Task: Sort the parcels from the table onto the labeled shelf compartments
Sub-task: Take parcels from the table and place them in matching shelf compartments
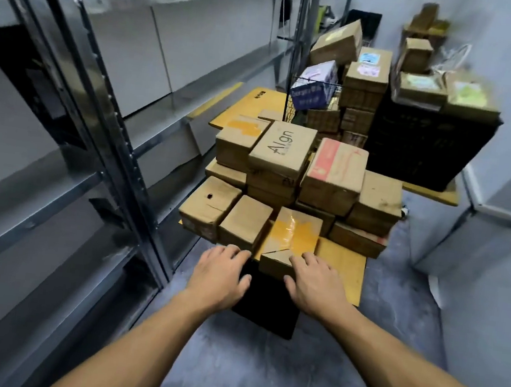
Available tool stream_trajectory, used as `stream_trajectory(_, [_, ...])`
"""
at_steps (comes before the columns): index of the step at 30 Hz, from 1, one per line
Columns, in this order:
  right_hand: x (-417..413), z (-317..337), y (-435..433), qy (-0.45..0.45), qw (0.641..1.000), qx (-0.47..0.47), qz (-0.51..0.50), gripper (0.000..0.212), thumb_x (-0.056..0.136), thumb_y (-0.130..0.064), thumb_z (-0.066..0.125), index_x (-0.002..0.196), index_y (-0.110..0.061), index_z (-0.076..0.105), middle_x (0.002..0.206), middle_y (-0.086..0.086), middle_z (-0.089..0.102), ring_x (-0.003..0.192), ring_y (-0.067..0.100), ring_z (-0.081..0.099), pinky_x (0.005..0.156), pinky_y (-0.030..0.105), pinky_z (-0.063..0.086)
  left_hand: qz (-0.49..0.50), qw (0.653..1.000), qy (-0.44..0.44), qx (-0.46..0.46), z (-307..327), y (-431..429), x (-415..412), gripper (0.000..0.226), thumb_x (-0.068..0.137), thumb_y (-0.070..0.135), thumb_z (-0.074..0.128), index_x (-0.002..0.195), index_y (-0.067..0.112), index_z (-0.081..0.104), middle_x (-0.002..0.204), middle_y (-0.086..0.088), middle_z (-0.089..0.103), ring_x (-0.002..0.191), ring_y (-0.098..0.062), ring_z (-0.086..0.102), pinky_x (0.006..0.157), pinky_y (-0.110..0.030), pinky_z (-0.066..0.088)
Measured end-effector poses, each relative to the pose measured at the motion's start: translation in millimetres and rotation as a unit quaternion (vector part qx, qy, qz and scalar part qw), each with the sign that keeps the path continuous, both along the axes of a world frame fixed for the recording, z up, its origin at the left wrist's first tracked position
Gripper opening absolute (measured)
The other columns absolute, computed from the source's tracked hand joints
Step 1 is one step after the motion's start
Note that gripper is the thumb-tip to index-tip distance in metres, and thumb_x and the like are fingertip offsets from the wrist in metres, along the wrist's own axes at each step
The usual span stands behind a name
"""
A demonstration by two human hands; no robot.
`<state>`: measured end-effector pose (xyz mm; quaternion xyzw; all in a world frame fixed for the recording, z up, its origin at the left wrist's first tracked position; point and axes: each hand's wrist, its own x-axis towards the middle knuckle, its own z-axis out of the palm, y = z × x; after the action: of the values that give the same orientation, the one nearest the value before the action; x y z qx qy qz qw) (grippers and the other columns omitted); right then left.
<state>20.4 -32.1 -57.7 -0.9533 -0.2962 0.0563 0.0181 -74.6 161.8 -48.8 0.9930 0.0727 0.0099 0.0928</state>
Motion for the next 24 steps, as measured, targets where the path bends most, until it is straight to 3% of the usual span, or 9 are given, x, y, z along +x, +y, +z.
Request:
stream_trajectory(11, [42.5, -21.6, -5.5, 0.116, 0.981, 0.068, -0.138, 0.047, 0.100, -0.043, 0.047, 0.144, -0.027, 0.039, 0.141, 0.007, 0.047, 0.128, 0.030, 0.047, 0.101, 0.044, 0.045, -0.078, 0.995, 0.067, 0.003, -31.5, -9.4, 89.0, 0.052, 0.093, 0.049, 0.042, 0.141, 0.031, 0.036, 0.138, 0.000, 0.050, 0.125, -0.024, 0.043, 0.105, -0.040, 0.034])
stream_trajectory(24, [55.8, -54.0, 7.5, 0.246, 0.905, 0.208, -0.277, 0.054, 0.101, -0.041, 0.051, 0.152, -0.032, 0.033, 0.148, 0.008, 0.039, 0.132, 0.028, 0.045, 0.110, 0.040, 0.040, -0.140, 0.985, 0.104, -0.005, -60.3, 6.2, 132.9, 0.049, 0.095, 0.050, 0.042, 0.140, 0.035, 0.032, 0.137, 0.001, 0.051, 0.131, -0.024, 0.037, 0.114, -0.042, 0.022])
